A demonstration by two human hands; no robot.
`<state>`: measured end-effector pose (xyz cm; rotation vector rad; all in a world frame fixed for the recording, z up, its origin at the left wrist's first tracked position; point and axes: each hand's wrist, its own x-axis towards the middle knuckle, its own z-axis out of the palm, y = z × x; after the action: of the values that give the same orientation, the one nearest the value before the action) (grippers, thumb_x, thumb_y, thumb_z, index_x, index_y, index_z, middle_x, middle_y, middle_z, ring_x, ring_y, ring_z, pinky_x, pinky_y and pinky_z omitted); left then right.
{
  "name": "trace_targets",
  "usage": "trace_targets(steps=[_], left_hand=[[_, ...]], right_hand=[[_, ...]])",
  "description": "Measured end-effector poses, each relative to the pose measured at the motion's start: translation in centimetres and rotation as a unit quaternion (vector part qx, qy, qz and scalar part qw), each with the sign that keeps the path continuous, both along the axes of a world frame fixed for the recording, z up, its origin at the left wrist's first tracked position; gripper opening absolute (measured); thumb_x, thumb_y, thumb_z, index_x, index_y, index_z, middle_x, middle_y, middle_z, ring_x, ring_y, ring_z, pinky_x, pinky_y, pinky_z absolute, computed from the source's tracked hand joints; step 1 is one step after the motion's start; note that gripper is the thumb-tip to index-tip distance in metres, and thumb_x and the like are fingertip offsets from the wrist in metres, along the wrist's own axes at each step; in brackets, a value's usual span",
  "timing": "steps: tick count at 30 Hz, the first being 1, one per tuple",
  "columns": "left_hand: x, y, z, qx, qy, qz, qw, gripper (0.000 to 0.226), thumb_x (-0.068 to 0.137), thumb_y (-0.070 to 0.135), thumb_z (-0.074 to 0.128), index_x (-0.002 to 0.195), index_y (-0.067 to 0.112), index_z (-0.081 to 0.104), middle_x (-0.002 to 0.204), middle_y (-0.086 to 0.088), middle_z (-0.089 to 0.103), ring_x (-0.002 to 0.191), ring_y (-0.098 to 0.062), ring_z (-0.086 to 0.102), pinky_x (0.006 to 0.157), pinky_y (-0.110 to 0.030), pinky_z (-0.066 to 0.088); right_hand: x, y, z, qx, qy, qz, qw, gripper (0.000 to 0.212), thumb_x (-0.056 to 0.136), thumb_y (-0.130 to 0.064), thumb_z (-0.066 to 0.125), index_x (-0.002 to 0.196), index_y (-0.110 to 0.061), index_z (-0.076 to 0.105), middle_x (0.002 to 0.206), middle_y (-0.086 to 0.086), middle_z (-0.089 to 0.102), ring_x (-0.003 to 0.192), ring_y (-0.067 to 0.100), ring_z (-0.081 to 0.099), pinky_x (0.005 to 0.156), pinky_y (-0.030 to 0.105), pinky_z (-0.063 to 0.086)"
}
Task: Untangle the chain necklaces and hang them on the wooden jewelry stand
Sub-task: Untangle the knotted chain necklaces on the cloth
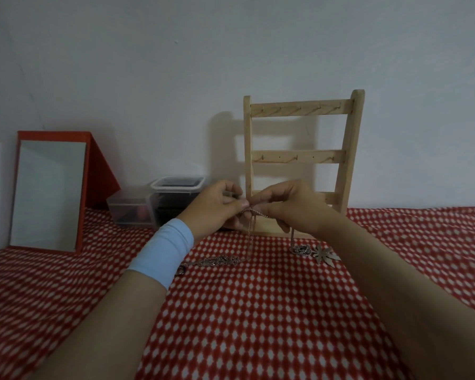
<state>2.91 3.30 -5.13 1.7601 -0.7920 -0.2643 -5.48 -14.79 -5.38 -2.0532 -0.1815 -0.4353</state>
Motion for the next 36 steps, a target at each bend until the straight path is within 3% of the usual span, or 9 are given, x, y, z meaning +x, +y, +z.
trace_targets(steps=[5, 10, 14, 16, 21, 24, 27, 32, 36], left_hand=[[-0.2, -0.6, -1.0, -0.052, 0.063, 0.005, 0.997, 0.007, 0.095, 0.017, 0.061, 0.092, 0.013, 0.057, 0.074, -0.01, 0.067, 0.056, -0.014, 0.06, 0.085, -0.052, 0.054], [-1.1, -0.7, -1.1, -0.073, 0.144, -0.04, 0.986, 0.015, 0.09, 0.019, 0.066, 0.098, 0.007, 0.065, 0.067, -0.004, 0.061, 0.061, -0.015, 0.06, 0.069, -0.032, 0.057], [-0.6, -0.3, -1.0, -0.034, 0.036, 0.01, 0.999, 0.011, 0.084, 0.006, 0.073, 0.094, 0.01, 0.07, 0.067, 0.002, 0.069, 0.059, -0.009, 0.064, 0.062, -0.024, 0.057], [-0.5, -0.1, -0.7, -0.018, -0.003, 0.023, 1.0, 0.01, 0.086, 0.007, 0.071, 0.092, 0.014, 0.073, 0.068, 0.001, 0.07, 0.059, -0.008, 0.065, 0.062, -0.023, 0.058], [-0.5, 0.2, -0.1, 0.026, -0.023, 0.007, 0.999, 0.015, 0.093, 0.007, 0.062, 0.096, 0.015, 0.075, 0.083, -0.014, 0.072, 0.069, -0.011, 0.069, 0.067, -0.031, 0.062], [-0.8, 0.0, 0.0, 0.073, -0.052, 0.02, 0.996, 0.017, 0.096, 0.007, 0.058, 0.094, 0.019, 0.071, 0.086, -0.006, 0.072, 0.07, -0.012, 0.072, 0.067, -0.032, 0.062], [-0.7, -0.3, -0.3, 0.074, -0.078, 0.059, 0.992, 0.017, 0.1, 0.01, 0.05, 0.098, 0.016, 0.066, 0.096, -0.003, 0.071, 0.07, -0.019, 0.074, 0.067, -0.037, 0.062], [-0.7, -0.7, -0.3, -0.083, 0.097, 0.074, 0.989, 0.02, 0.104, 0.007, 0.037, 0.096, 0.01, 0.055, 0.088, -0.012, 0.068, 0.074, -0.02, 0.071, 0.076, -0.037, 0.06], [-1.3, -0.8, -0.5, -0.12, 0.23, -0.005, 0.966, 0.022, 0.105, 0.01, 0.03, 0.096, 0.007, 0.05, 0.083, -0.017, 0.066, 0.06, -0.028, 0.066, 0.073, -0.045, 0.055]], right_hand=[[0.2, 0.2, 0.2, 0.019, 0.004, -0.014, 1.0, 0.015, 0.085, -0.013, 0.079, 0.101, -0.011, 0.08, 0.083, 0.008, 0.076, 0.04, 0.004, 0.041, 0.038, 0.019, 0.037], [0.0, 0.4, 0.5, 0.012, 0.006, -0.037, 0.999, 0.018, 0.089, -0.006, 0.074, 0.106, -0.005, 0.077, 0.09, 0.007, 0.075, 0.046, -0.006, 0.056, 0.046, 0.008, 0.041], [0.3, 0.0, 0.2, 0.042, 0.018, -0.037, 0.998, 0.015, 0.086, -0.008, 0.077, 0.101, -0.009, 0.079, 0.093, 0.0, 0.079, 0.084, 0.003, 0.074, 0.075, 0.013, 0.054], [0.3, -0.2, 0.2, 0.044, 0.024, -0.028, 0.998, 0.012, 0.086, -0.01, 0.078, 0.097, -0.012, 0.079, 0.094, -0.001, 0.08, 0.091, 0.006, 0.074, 0.079, 0.014, 0.055], [0.1, -0.3, 0.5, -0.041, 0.035, -0.056, 0.997, 0.015, 0.076, -0.015, 0.087, 0.09, -0.016, 0.081, 0.087, -0.008, 0.078, 0.085, -0.001, 0.07, 0.073, 0.005, 0.049], [0.2, -0.2, 0.4, -0.09, 0.027, -0.09, 0.991, 0.004, 0.082, -0.019, 0.083, 0.081, -0.022, 0.081, 0.084, -0.016, 0.076, 0.081, -0.01, 0.065, 0.066, -0.002, 0.042], [0.0, 0.2, 0.7, -0.093, 0.042, -0.073, 0.992, 0.009, 0.094, -0.019, 0.071, 0.089, -0.016, 0.077, 0.089, -0.009, 0.076, 0.06, -0.01, 0.061, 0.055, 0.003, 0.042], [-0.2, 0.4, 0.9, 0.019, 0.069, -0.033, 0.997, 0.027, 0.108, -0.022, 0.047, 0.092, -0.008, 0.064, 0.08, -0.001, 0.076, 0.042, 0.011, 0.04, 0.04, 0.019, 0.034], [-0.3, 0.6, 1.2, 0.03, 0.056, -0.063, 0.996, 0.023, 0.109, -0.021, 0.043, 0.097, -0.007, 0.057, 0.085, 0.018, 0.074, 0.036, 0.002, 0.04, 0.038, 0.012, 0.031]])
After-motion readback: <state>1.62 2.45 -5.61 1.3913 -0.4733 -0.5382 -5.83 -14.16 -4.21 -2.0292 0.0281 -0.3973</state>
